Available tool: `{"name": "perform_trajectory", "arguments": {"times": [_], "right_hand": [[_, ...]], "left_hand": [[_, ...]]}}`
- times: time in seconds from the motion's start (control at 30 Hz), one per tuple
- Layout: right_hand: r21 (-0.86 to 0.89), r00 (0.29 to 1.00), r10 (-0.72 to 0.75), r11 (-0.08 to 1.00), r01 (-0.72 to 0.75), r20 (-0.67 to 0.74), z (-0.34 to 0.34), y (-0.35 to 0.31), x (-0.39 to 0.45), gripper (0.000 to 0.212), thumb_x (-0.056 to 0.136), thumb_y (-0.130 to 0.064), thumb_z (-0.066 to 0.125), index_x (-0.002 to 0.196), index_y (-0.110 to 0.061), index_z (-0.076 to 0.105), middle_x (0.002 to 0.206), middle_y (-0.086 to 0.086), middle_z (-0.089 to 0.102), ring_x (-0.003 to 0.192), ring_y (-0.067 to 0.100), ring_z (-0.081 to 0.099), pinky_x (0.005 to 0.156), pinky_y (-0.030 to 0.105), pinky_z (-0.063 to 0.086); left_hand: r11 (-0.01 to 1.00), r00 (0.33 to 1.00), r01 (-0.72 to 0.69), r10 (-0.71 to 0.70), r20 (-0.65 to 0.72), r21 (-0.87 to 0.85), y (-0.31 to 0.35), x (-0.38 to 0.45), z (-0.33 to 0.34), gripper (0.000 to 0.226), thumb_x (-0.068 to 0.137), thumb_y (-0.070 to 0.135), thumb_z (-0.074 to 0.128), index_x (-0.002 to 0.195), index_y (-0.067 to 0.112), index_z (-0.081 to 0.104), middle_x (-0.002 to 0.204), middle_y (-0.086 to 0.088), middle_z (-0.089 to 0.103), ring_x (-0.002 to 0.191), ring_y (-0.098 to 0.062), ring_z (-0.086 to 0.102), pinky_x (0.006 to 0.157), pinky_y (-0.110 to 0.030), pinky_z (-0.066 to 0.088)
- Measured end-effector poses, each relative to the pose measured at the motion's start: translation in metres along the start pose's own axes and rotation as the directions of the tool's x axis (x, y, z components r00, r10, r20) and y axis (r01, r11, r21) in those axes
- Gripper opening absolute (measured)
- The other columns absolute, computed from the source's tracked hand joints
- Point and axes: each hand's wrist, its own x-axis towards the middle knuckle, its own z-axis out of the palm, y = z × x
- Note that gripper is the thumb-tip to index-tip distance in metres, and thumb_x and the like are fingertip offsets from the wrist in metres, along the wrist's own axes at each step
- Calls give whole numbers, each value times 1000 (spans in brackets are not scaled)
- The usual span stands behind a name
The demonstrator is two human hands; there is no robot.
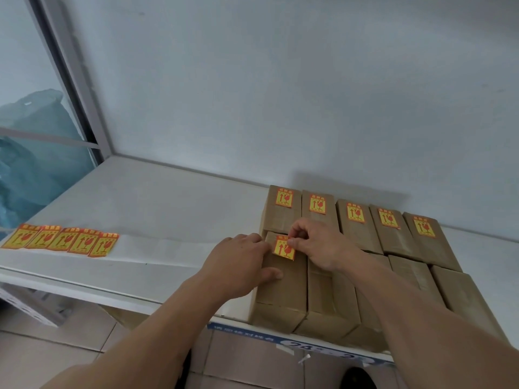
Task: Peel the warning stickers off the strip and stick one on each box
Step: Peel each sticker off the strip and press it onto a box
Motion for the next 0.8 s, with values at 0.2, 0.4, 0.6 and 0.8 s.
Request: {"name": "perform_trajectory", "arguments": {"times": [0.2, 0.4, 0.6, 0.8], "right_hand": [[-30, 1000, 17, 999, -18, -13, 3, -3, -1, 8, 95, -32, 56, 103, -30, 57, 99, -10, 61, 94, 10, 57, 85, 30, 50], [-143, 997, 38, 989, -47, -65, 7, -9, -2, 14, 92, -37, 59, 103, -30, 55, 99, -9, 60, 92, 11, 57, 84, 33, 52], [-266, 974, -89, 963, 31, -208, 13, -11, -10, 23, 91, -39, 59, 112, -31, 53, 113, -10, 48, 107, 11, 48, 89, 26, 44], [-326, 974, -121, 944, 54, -189, 18, -2, -20, 46, 88, -58, 52, 131, -41, 51, 148, -8, 32, 139, 18, 21, 115, 43, 27]], "left_hand": [[1000, 1000, -4, 4, 7, -3, 1, 1, -1, 60, 87, 65, 46, 134, 27, 48, 130, 6, 53, 115, -14, 50, 93, -33, 43], [1000, 1000, 4, -4, 20, -12, 1, 2, -1, 58, 86, 65, 47, 129, 26, 51, 126, 6, 55, 112, -14, 51, 91, -32, 44], [1000, 1000, 10, -10, 30, -14, 0, 3, -2, 58, 86, 65, 47, 130, 28, 50, 126, 7, 54, 111, -13, 51, 91, -32, 44], [1000, 1000, 11, -11, 22, -8, 0, 4, 0, 57, 86, 65, 47, 129, 28, 51, 126, 7, 55, 111, -14, 52, 89, -32, 44]]}}
